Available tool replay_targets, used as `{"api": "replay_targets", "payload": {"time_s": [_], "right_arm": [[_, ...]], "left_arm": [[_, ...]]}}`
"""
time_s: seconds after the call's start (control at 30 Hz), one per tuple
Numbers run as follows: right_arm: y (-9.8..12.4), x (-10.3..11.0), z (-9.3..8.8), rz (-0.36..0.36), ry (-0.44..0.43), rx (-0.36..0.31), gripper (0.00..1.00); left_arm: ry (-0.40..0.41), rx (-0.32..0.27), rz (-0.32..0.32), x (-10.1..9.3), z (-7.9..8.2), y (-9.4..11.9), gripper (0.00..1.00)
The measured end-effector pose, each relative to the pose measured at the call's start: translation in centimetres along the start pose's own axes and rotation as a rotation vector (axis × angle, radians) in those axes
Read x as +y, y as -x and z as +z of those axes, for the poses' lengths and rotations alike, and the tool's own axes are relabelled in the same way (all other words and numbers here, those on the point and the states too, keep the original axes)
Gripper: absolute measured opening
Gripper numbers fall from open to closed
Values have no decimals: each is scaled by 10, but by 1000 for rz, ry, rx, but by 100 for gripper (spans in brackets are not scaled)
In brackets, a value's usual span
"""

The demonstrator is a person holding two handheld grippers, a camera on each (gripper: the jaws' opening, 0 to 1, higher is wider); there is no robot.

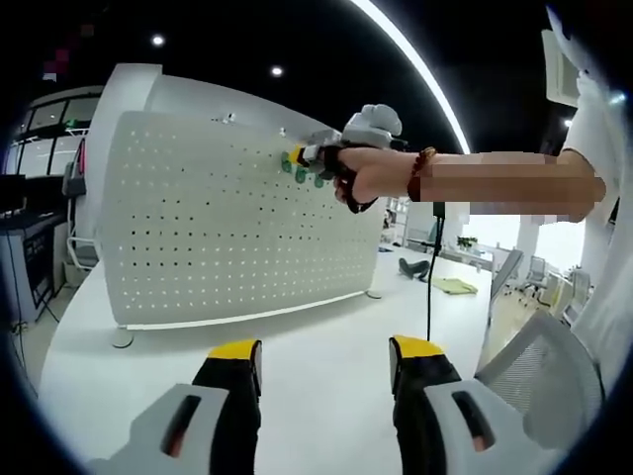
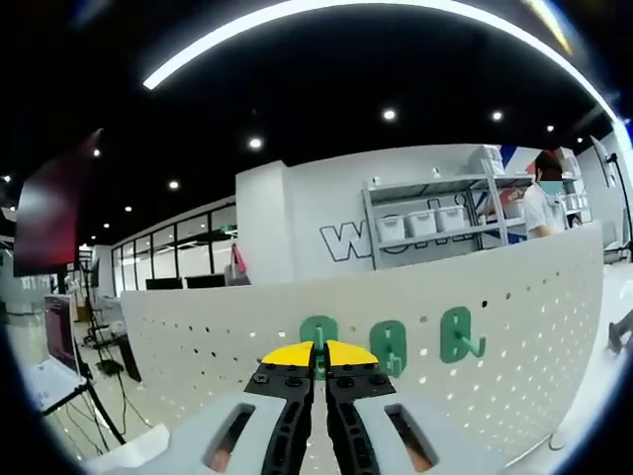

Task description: Insert the hook assembly into the mounting plate slot until the hook locks in place.

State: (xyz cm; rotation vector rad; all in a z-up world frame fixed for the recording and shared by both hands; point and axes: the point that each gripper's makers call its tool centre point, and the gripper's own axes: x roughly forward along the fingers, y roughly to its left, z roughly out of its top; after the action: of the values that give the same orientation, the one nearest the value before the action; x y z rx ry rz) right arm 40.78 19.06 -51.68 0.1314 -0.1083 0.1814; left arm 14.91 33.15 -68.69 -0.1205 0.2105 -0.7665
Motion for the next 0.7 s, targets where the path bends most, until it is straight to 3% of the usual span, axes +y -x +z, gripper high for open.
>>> {"api": "replay_targets", "payload": {"time_s": [0.47,0.7], "right_arm": [[-10,3,-10,-52,-3,18,2],[-12,2,-13,-75,55,37,2]], "left_arm": [[7,-13,16,4,5,3,53],[8,-13,28,8,5,5,53]]}}
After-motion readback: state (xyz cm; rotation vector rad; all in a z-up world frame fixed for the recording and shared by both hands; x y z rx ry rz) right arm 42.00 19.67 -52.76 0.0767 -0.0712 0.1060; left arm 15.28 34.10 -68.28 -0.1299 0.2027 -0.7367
